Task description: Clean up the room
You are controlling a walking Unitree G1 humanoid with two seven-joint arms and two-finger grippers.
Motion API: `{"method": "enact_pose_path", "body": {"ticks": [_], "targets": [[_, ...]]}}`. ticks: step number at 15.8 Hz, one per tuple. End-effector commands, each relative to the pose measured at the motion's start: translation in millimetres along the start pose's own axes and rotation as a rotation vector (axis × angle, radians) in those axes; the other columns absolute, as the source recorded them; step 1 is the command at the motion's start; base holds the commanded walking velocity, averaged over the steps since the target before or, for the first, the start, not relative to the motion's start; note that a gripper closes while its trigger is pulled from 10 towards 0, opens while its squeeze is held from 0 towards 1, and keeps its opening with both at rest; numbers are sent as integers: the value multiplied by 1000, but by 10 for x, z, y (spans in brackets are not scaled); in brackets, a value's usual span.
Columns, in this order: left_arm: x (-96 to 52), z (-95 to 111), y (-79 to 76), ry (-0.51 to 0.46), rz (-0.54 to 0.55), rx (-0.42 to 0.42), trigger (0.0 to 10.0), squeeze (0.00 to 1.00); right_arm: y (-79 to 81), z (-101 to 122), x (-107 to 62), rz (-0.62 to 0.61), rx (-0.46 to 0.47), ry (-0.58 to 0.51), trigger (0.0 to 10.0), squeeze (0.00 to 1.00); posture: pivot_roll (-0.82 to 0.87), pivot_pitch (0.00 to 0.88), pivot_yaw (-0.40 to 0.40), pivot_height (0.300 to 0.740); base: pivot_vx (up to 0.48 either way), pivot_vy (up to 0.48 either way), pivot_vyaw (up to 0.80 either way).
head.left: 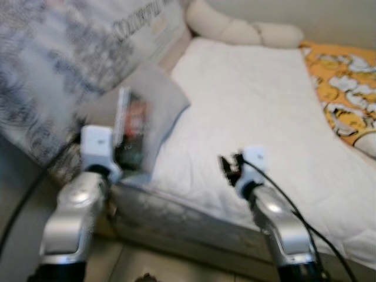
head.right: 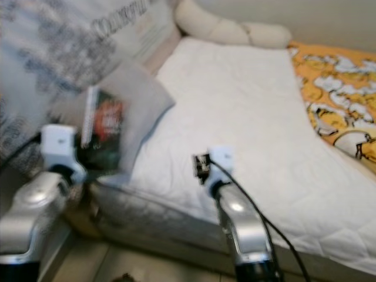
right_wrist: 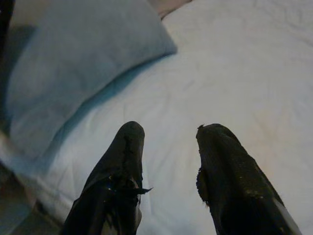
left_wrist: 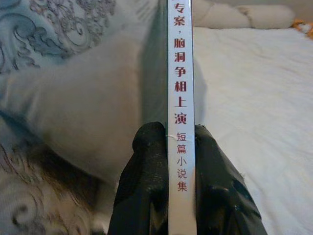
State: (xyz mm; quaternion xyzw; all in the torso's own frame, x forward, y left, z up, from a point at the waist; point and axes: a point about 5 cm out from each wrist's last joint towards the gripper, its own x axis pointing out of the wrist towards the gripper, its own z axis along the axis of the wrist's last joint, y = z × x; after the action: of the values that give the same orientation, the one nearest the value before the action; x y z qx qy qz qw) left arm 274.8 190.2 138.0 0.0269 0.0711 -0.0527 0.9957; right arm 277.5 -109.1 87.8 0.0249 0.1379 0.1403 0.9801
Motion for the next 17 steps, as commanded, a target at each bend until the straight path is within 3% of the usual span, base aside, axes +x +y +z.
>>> {"method": "enact_pose_path", "body": {"ticks": [1, 10, 17], "targets": [[26, 115, -135, -60, -61, 3, 10000, 0, -140, 8, -35, -49, -4, 2, 10000, 0, 33, 0, -4, 740, 439, 0, -800], [22, 91, -128, -44, -123, 36, 10000, 0, -141, -3, -65, -55, -14, 0, 10000, 0, 25, 0, 8, 740, 439, 0, 0], [9, 75, -140, -30, -162, 55, 10000, 0, -152, -30, -86, -60, -4, 11, 10000, 0, 27, 0, 19, 740, 0, 0, 0]]}}
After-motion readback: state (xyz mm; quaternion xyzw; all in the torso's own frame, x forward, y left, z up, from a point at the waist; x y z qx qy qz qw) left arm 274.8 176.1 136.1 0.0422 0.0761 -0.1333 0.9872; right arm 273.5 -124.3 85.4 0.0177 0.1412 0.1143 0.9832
